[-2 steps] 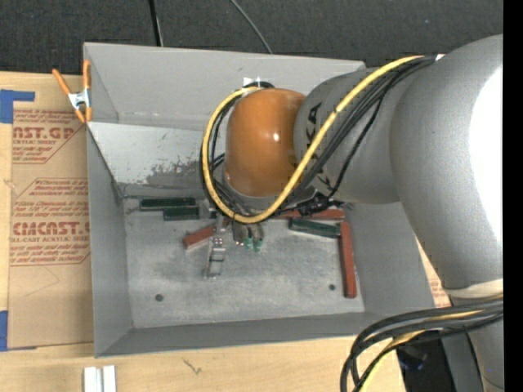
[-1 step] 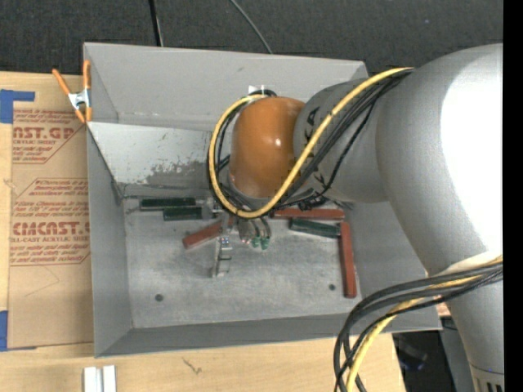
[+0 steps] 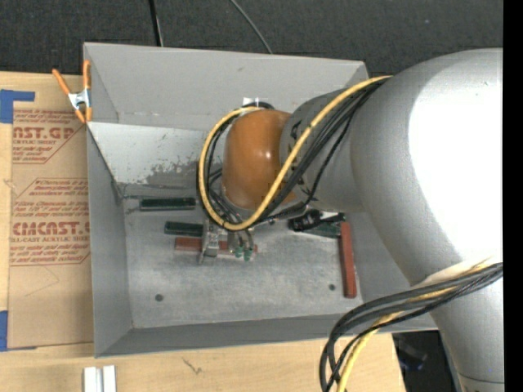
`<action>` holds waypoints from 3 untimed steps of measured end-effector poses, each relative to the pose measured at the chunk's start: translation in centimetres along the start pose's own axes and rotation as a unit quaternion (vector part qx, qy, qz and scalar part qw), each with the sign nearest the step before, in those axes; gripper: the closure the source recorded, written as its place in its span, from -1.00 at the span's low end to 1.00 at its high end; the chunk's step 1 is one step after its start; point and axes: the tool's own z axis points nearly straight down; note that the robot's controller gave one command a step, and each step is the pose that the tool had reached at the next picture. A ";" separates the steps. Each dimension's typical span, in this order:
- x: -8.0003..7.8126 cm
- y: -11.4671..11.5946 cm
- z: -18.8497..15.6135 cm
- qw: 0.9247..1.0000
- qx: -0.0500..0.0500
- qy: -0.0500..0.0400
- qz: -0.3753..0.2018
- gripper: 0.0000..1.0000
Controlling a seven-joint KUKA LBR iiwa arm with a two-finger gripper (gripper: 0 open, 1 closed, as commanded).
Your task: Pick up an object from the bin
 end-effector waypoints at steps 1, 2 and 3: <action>0.2 -0.1 0.2 1.000 0.001 0.003 0.000 -1.00; 0.1 -0.1 0.2 1.000 0.001 0.002 0.000 -1.00; 2.7 7.1 -0.5 0.995 0.001 0.003 -0.098 1.00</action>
Offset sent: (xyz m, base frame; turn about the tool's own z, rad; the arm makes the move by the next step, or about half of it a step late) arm 0.0000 0.0000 0.0000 0.0000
